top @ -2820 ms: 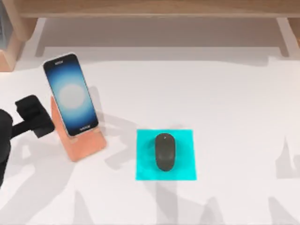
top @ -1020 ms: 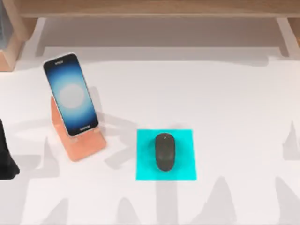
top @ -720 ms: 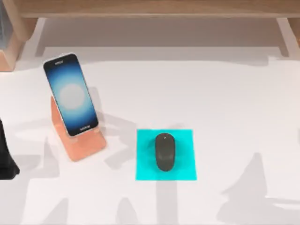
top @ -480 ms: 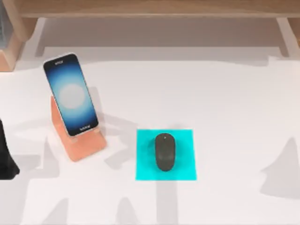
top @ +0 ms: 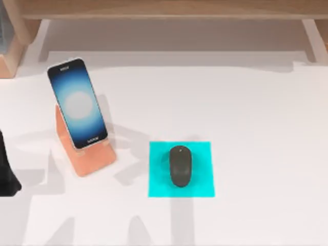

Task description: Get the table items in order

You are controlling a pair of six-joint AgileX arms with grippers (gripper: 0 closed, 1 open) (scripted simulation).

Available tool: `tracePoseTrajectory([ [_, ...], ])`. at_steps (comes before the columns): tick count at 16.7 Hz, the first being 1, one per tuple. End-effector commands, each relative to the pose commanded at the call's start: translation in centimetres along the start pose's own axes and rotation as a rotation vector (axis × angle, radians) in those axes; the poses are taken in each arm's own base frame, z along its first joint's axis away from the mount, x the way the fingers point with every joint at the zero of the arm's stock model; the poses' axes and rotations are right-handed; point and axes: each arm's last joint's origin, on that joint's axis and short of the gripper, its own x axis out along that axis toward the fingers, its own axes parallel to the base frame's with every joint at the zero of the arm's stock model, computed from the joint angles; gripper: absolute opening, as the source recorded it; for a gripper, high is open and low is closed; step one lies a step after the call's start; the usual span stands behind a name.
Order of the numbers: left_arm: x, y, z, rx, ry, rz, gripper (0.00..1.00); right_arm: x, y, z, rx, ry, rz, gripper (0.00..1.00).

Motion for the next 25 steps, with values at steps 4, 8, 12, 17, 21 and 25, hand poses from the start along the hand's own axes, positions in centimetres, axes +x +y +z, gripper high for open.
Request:
tracePoseTrajectory([
  [4,0.0,0.0,0.0,0.000,0.000,0.000,1.00,1.8,-0.5,-0.8,-0.038,-0.080,0.059,1.00],
  [8,0.0,0.0,0.0,0.000,0.000,0.000,1.00,2.0,-0.5,-0.8,-0.042,-0.088,0.065,1.00],
  [12,0.0,0.0,0.0,0.000,0.000,0.000,1.00,2.3,-0.5,-0.8,-0.042,-0.087,0.063,1.00],
  [17,0.0,0.0,0.0,0.000,0.000,0.000,1.00,4.9,-0.3,-0.6,-0.042,-0.088,0.065,1.00],
  [21,0.0,0.0,0.0,0.000,0.000,0.000,1.00,5.0,-0.3,-0.6,-0.042,-0.088,0.065,1.00],
  [25,0.0,0.0,0.0,0.000,0.000,0.000,1.00,5.0,-0.3,-0.6,-0.042,-0.088,0.065,0.70],
])
